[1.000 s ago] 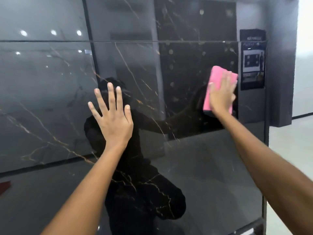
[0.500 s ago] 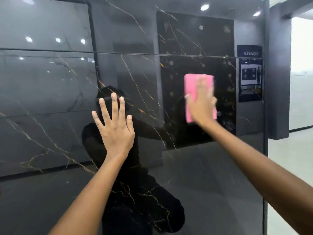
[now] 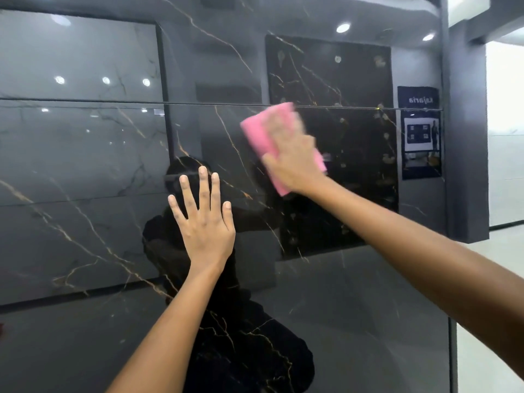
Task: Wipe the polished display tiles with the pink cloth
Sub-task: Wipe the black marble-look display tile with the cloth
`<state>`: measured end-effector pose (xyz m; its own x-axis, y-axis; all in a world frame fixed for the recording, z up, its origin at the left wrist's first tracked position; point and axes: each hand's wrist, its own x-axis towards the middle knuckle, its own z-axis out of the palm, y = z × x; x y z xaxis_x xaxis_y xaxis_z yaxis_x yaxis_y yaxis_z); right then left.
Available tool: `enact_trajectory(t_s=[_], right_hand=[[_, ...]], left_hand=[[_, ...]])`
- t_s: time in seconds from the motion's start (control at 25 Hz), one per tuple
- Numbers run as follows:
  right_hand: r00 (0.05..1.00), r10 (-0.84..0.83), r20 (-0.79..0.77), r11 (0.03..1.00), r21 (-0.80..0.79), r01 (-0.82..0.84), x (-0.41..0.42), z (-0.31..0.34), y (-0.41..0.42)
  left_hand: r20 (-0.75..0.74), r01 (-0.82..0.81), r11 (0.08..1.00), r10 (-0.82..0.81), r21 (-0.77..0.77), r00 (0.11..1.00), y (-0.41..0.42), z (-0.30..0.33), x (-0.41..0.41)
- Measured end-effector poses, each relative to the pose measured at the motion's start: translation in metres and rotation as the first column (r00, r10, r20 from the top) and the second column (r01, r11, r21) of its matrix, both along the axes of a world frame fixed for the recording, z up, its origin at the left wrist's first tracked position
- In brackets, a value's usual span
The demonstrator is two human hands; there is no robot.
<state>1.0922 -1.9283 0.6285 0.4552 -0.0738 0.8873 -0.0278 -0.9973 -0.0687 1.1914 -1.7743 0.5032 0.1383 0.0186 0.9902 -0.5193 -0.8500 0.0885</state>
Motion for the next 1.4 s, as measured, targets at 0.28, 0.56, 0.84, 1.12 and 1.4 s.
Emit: enact_trajectory(t_s=[0.28, 0.56, 0.84, 1.12, 1.4], right_hand=[[0.983, -0.153, 0.099, 0.831, 0.552, 0.073, -0.023, 0.032, -0.092], [0.986, -0.032, -0.163, 0.847, -0.528, -0.059, -0.01, -0.132, -0.049], [0.991, -0.135, -0.025, 0.956, 0.26, 0.137, -0.022, -0.078, -0.101], [0.989, -0.147, -0.013, 0.97, 0.196, 0.146, -0.053, -0.066, -0.276], [0.997, 0.024, 0.069, 0.994, -0.105, -0.017, -0.039, -0.066, -0.213]], left_hand=[[0.006, 0.015, 1.0, -0.015, 0.003, 1.0, -0.001, -0.001, 0.001], [0.01, 0.043, 0.999, -0.043, -0.012, 0.999, -0.001, 0.0, 0.0], [0.072, 0.36, 0.916, -0.353, -0.18, 0.933, -0.077, 0.044, -0.045], [0.048, 0.32, 0.939, -0.316, -0.128, 0.947, -0.167, 0.069, -0.064], [-0.049, -0.003, 0.996, -0.002, -0.092, 0.999, -0.19, 0.043, -0.04]])
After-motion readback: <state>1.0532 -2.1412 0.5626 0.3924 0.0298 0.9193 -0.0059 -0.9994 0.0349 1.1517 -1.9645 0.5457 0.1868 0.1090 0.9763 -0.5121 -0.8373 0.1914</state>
